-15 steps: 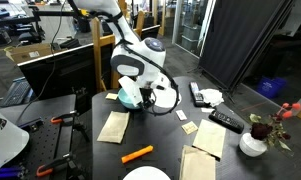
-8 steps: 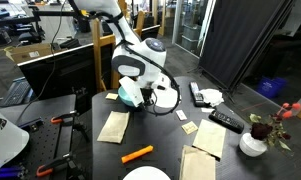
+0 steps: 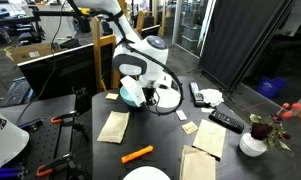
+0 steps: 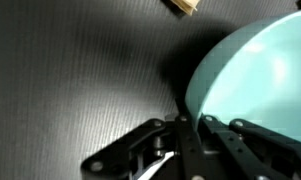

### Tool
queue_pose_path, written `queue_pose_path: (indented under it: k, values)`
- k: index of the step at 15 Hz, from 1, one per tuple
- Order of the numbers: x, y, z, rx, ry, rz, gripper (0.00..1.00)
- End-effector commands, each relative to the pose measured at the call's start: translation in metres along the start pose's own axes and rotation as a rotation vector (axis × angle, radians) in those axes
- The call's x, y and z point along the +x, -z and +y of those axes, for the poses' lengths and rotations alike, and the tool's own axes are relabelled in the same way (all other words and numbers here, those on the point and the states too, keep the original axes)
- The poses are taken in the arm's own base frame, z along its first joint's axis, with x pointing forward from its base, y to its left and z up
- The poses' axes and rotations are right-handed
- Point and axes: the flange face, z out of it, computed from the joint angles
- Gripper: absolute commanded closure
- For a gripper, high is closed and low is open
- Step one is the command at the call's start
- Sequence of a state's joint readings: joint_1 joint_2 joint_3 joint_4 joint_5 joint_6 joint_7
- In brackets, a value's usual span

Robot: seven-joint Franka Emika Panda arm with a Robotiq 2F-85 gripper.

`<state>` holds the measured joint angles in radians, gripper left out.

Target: Move the bowl to the right

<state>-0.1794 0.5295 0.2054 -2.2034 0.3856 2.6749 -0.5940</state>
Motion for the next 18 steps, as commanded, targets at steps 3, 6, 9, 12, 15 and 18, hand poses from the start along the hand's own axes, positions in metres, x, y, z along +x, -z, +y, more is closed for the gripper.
queue_pose_path:
  k: [3, 6, 9, 12, 15, 18]
  values:
    - [-0.002, 0.055, 0.028, -0.071, -0.075, 0.067, 0.99]
    - [-0.005, 0.074, 0.047, -0.103, -0.126, 0.096, 0.99]
    - [-0.01, 0.086, 0.065, -0.131, -0.19, 0.113, 0.99]
    - [-0.015, 0.092, 0.08, -0.162, -0.26, 0.126, 0.99]
    - [-0.02, 0.096, 0.095, -0.191, -0.332, 0.142, 0.99]
    - [-0.025, 0.097, 0.107, -0.218, -0.393, 0.15, 0.99]
